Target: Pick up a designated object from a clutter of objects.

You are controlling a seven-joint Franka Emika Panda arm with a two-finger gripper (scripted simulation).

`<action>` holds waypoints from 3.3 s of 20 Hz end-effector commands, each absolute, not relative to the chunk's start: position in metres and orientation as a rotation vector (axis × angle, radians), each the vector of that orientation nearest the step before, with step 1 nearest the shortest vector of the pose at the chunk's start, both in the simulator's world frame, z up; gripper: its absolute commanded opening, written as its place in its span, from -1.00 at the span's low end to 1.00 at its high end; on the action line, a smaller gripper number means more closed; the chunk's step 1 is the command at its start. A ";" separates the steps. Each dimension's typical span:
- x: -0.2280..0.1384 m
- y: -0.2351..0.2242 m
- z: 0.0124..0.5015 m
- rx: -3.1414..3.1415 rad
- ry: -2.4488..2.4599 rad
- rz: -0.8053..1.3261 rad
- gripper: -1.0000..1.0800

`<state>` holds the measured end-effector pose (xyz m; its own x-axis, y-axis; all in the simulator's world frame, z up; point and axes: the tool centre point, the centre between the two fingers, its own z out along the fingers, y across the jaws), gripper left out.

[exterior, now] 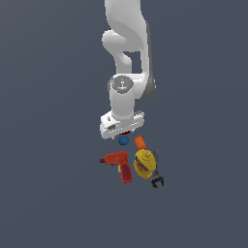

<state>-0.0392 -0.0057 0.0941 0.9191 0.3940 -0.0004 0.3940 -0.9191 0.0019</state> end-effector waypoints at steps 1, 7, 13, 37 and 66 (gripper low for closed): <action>-0.043 -0.004 0.086 3.070 0.662 0.001 0.92; -0.045 -0.004 0.082 3.067 0.679 0.001 0.92; -0.045 -0.003 0.072 3.067 0.680 0.001 0.92; -0.046 -0.004 0.031 3.066 0.684 0.000 -1.00; -0.040 0.094 0.213 3.060 0.684 0.021 -1.00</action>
<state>-0.0393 0.0857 0.1977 0.9048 0.4257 0.0129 0.4256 -0.9048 0.0086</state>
